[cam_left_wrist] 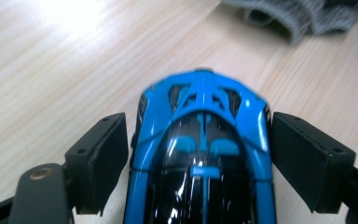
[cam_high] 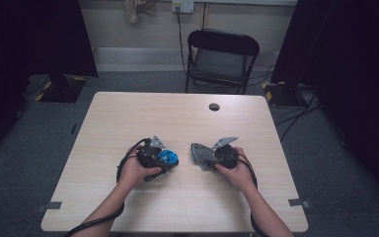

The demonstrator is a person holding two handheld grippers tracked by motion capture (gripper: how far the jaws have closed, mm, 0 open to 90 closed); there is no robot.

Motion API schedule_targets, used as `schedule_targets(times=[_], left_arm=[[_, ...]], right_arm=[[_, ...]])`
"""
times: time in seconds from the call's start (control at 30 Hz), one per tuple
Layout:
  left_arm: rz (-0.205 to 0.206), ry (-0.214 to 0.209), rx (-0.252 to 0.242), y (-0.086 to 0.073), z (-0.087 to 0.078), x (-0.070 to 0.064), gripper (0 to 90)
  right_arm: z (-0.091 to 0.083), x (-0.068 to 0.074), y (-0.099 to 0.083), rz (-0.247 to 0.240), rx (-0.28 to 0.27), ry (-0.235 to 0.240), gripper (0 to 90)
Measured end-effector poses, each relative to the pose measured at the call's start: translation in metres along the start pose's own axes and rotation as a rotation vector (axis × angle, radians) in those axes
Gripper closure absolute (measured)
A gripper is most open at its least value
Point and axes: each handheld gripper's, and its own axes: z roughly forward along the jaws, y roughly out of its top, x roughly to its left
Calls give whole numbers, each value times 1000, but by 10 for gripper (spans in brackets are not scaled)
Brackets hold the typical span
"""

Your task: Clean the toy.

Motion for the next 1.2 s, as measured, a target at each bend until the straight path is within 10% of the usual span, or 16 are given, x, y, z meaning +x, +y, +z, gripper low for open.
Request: schedule_targets(times=[0.23,0.43,0.77,1.0,1.2], left_arm=[[-11,-4,18,0,5,0,195],[-11,-11,20,-7,6,-1,195],[-42,-15,29,-11,1,0,193],[-48,-12,27,-14,-1,1,197],[-65,-22,21,-16,-1,3,196]], right_arm=[[5,1,6,144,-29,20,644],[2,1,9,149,-70,81,401],[-29,-2,12,-89,-68,39,294],[-40,-8,6,-76,-124,104,298],[-30,-12,-3,-94,-61,77,299]])
